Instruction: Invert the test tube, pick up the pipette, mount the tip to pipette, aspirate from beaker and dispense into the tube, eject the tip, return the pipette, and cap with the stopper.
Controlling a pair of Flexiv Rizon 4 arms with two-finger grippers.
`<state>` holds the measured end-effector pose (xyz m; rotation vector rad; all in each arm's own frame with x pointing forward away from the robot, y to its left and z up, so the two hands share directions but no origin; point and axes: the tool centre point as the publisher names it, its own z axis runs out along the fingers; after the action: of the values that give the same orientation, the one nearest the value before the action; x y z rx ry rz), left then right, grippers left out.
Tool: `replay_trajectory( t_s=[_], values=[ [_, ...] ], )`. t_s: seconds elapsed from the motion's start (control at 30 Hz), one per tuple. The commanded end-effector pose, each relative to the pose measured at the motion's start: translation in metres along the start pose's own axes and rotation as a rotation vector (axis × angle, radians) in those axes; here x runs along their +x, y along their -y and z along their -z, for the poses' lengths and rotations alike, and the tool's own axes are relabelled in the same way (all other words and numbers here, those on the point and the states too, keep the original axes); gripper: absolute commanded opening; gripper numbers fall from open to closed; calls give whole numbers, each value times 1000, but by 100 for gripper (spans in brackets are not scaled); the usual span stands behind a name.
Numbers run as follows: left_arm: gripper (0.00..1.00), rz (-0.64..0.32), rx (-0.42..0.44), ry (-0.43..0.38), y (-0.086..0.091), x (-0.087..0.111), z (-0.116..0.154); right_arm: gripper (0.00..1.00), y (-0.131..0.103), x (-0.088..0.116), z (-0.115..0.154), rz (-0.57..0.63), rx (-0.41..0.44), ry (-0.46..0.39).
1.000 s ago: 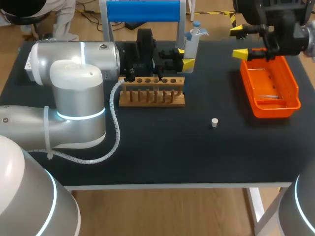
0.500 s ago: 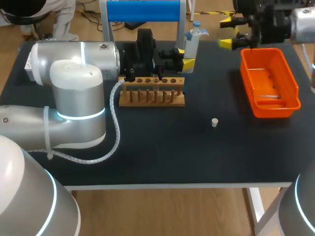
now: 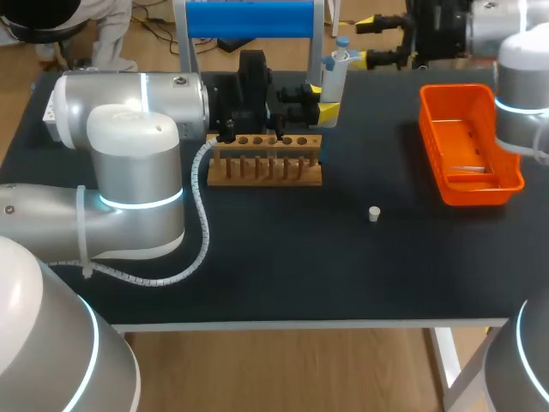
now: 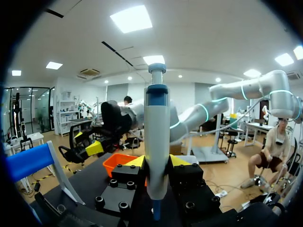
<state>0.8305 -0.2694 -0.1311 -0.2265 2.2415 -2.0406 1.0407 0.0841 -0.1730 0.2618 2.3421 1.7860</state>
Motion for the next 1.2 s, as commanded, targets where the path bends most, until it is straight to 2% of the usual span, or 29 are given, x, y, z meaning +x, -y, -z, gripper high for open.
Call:
replay_trajectory(
  t_s=[0.03,0.27,1.2],
  values=[
    [0,1,-2,0,1,0,-1,100,2,-10,-17,0,14,8],
    [0,1,-2,0,1,0,-1,100,1,-16,-27,2,23,12],
    [0,1,-2,0,1,0,-1,100,1,-16,-27,2,23,12]
  ],
)
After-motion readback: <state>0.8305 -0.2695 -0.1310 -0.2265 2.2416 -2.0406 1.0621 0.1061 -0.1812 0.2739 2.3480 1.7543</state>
